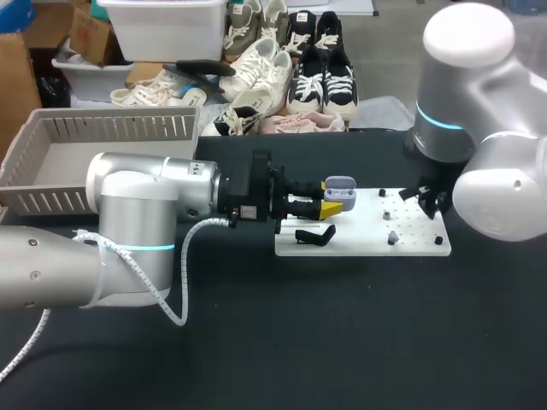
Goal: Pick up each earbud case from the left stands, insert the matching earbuds, close the lid, and place the case in the box.
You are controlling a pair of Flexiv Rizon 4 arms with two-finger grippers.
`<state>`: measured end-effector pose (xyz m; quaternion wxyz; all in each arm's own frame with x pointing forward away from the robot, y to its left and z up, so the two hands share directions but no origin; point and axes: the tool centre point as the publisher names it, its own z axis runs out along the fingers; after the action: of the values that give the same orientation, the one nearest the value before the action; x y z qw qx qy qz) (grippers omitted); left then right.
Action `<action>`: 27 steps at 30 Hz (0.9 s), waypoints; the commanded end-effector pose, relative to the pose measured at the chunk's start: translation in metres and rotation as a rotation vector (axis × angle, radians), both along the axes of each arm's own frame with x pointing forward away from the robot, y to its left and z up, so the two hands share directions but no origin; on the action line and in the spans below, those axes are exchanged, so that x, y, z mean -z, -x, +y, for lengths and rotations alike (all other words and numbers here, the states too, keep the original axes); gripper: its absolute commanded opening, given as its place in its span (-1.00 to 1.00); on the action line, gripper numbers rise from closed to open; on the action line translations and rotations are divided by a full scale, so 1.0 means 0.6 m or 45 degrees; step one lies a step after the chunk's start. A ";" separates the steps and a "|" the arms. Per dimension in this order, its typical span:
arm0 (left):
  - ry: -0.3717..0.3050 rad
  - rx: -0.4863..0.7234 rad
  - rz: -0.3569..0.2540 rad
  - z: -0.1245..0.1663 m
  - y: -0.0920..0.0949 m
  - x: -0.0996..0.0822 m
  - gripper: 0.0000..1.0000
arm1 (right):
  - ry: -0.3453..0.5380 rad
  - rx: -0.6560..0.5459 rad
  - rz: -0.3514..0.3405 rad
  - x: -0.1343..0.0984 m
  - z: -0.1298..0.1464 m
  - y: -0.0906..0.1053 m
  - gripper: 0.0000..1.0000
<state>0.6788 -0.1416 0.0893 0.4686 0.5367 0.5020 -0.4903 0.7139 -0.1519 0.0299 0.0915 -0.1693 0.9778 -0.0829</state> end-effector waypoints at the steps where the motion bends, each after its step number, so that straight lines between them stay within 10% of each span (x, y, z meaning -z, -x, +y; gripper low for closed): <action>1: -0.001 -0.001 0.000 -0.001 0.000 0.001 -1.00 | -0.004 0.004 -0.046 -0.019 -0.003 0.025 -1.00; 27: -0.001 -0.001 0.000 -0.001 0.000 0.001 -1.00 | -0.022 -0.065 -0.036 -0.249 0.161 0.184 -1.00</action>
<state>0.6788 -0.1416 0.0892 0.4686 0.5367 0.5020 -0.4903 0.6146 -0.0657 0.1559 0.1205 -0.1919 0.9714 -0.0705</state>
